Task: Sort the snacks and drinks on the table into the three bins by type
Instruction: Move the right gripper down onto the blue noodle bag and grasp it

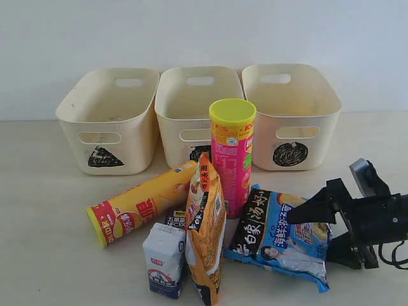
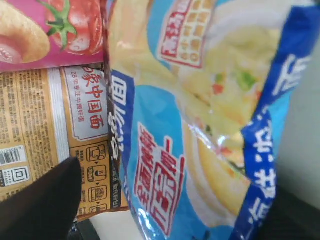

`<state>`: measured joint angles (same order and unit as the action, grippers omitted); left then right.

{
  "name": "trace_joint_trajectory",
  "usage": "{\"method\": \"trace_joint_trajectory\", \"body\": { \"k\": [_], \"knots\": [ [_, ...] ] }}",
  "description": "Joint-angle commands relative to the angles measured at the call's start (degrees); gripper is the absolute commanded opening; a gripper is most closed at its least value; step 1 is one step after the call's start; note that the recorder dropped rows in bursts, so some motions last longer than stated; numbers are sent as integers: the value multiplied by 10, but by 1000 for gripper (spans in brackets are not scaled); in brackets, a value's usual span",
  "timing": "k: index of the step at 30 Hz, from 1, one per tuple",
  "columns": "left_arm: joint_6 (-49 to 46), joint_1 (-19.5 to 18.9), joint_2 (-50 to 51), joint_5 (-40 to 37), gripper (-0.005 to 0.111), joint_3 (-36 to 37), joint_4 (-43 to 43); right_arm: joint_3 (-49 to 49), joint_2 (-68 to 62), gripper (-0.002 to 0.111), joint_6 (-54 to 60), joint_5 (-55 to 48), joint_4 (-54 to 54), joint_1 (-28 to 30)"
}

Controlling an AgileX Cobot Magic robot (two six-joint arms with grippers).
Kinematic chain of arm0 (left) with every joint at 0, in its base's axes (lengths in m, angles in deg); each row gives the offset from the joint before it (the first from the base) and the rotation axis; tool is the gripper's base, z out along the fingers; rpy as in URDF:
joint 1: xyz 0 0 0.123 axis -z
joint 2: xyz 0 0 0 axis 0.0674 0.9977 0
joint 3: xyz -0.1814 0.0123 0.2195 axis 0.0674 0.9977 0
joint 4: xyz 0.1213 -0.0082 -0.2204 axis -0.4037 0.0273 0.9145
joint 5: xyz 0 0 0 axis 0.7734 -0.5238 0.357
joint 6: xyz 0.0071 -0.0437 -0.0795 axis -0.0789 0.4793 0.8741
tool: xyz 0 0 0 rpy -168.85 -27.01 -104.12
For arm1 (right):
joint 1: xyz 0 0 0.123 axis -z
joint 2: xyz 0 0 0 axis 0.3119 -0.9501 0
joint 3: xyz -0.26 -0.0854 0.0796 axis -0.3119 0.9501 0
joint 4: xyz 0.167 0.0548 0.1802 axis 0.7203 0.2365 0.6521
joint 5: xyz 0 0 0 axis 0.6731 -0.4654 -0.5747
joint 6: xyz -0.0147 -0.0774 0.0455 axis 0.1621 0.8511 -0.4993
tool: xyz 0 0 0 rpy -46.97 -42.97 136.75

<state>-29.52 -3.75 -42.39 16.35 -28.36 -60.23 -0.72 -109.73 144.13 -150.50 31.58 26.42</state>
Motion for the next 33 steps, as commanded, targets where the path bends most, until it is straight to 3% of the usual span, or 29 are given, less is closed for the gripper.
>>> {"method": "trace_joint_trajectory", "body": {
  "k": [1, 13, 14, 16, 18, 24, 30, 33],
  "knots": [
    [4, 5, -2, 6, 4, -2, 2, 2, -14, 75, 25, 89, 0, -34],
    [4, 5, -2, 6, 4, -2, 2, 2, -14, 74, 77, 143, 48, -67],
    [4, 5, -2, 6, 4, -2, 2, 2, -14, 69, 77, 143, 48, -67],
    [4, 5, -2, 6, 4, -2, 2, 2, -14, 48, 71, 155, 48, -67],
    [4, 5, -2, 6, 4, -2, 2, 2, -14, 39, 60, 162, 48, -67],
    [4, 5, -2, 6, 4, -2, 2, 2, 3, 32, 60, 156, 41, -67],
    [4, 5, -2, 6, 4, -2, 2, 2, 32, 1, 49, 158, 34, -65],
    [4, 5, -2, 6, 4, -2, 2, 2, 51, 0, 44, 159, 31, -65]
  ]
}}
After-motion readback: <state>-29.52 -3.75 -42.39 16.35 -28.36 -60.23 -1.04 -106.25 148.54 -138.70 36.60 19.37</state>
